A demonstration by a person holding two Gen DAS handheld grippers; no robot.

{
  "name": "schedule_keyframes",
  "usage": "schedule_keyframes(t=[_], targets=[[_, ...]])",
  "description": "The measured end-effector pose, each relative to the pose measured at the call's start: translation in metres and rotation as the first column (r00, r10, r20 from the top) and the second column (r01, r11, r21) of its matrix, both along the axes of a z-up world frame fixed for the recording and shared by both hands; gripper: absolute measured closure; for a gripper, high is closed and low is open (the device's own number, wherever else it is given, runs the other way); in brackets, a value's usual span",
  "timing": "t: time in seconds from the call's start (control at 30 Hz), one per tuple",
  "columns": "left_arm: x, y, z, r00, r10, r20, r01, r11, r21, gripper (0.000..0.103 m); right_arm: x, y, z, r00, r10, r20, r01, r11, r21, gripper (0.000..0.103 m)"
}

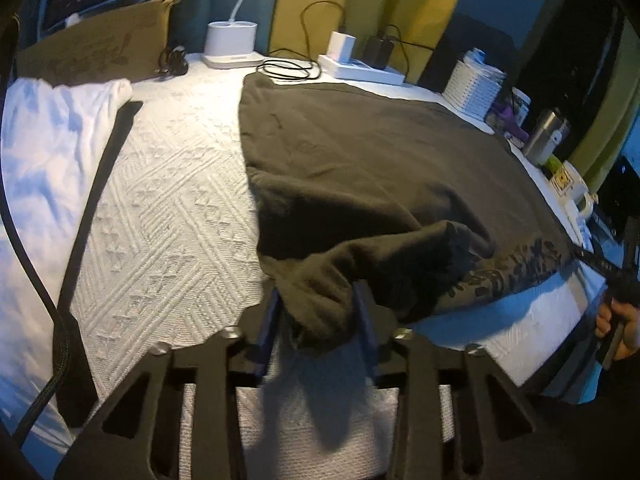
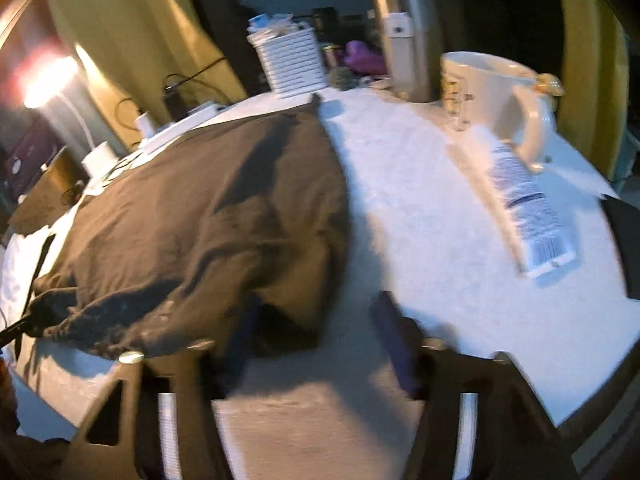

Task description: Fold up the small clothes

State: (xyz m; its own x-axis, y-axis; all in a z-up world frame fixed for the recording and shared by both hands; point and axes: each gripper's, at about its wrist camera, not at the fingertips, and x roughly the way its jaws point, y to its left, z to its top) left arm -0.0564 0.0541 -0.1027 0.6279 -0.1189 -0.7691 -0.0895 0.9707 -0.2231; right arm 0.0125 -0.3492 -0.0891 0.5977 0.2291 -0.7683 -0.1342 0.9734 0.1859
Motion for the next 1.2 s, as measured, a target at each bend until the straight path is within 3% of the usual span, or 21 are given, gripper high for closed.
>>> schedule_keyframes(t=[0.07, 0.13, 0.2, 0.37, 0.53, 0.77, 0.87, 0.97, 1.0, 1.07, 1.13, 1.2], targets=[[-0.001, -0.004, 0.001, 1.000, -0.009, 0.002, 0.009, 1.000, 0.013, 0.087, 0.001, 0.009, -0.002, 1.000, 0.029, 0.004, -0.029, 1.000, -0.001, 0.065], [-0.002, -0.007, 0.004, 1.000, -0.018, 0.011, 0.018, 0.999, 0.029, 0.093, 0.001, 0.017, -0.002, 0.999, 0.053, 0.007, -0.053, 0.998, -0.014, 0.088], [-0.006, -0.006, 0.016, 0.999, -0.009, 0.038, 0.008, 0.999, 0.036, 0.094, 0.002, 0.017, 0.003, 0.998, 0.059, 0.018, -0.059, 0.998, -0.038, 0.092], [-0.018, -0.002, 0.050, 0.993, -0.014, 0.115, 0.007, 0.998, 0.059, 0.095, 0.002, 0.005, 0.039, 0.993, 0.065, 0.098, -0.058, 0.996, -0.069, 0.093], [-0.026, -0.007, 0.047, 0.996, -0.040, 0.075, 0.035, 0.998, 0.058, 0.095, 0.001, 0.003, 0.061, 0.987, 0.093, 0.133, -0.074, 0.988, -0.137, 0.093], [-0.039, -0.011, -0.004, 0.995, -0.047, -0.090, 0.053, 0.997, 0.061, 0.096, -0.004, -0.005, 0.019, 0.996, 0.081, 0.034, -0.074, 0.983, -0.167, 0.093], [-0.041, -0.011, -0.006, 0.994, -0.048, -0.094, 0.053, 0.997, 0.053, 0.096, -0.009, -0.009, 0.000, 0.998, 0.056, 0.008, -0.054, 0.981, -0.185, 0.093], [-0.040, -0.012, -0.005, 0.992, -0.058, -0.110, 0.064, 0.996, 0.054, 0.094, -0.015, -0.012, 0.001, 0.999, 0.035, 0.029, -0.029, 0.980, -0.197, 0.093], [-0.040, -0.012, -0.004, 0.992, -0.059, -0.115, 0.066, 0.996, 0.058, 0.093, -0.016, -0.014, 0.001, 0.999, 0.031, 0.027, -0.025, 0.981, -0.194, 0.092], [-0.041, -0.013, -0.003, 0.990, -0.069, -0.122, 0.077, 0.995, 0.061, 0.092, -0.019, -0.015, 0.002, 0.999, 0.007, 0.034, 0.001, 0.974, -0.228, 0.079], [-0.042, -0.011, 0.000, 0.990, -0.071, -0.121, 0.078, 0.995, 0.057, 0.091, -0.021, -0.017, 0.004, 0.999, -0.028, 0.045, 0.040, 0.958, -0.283, 0.048], [-0.045, -0.007, 0.007, 0.992, -0.064, -0.105, 0.071, 0.996, 0.061, 0.083, -0.022, -0.021, 0.006, 0.998, -0.046, 0.043, 0.056, 0.956, -0.289, 0.041]])
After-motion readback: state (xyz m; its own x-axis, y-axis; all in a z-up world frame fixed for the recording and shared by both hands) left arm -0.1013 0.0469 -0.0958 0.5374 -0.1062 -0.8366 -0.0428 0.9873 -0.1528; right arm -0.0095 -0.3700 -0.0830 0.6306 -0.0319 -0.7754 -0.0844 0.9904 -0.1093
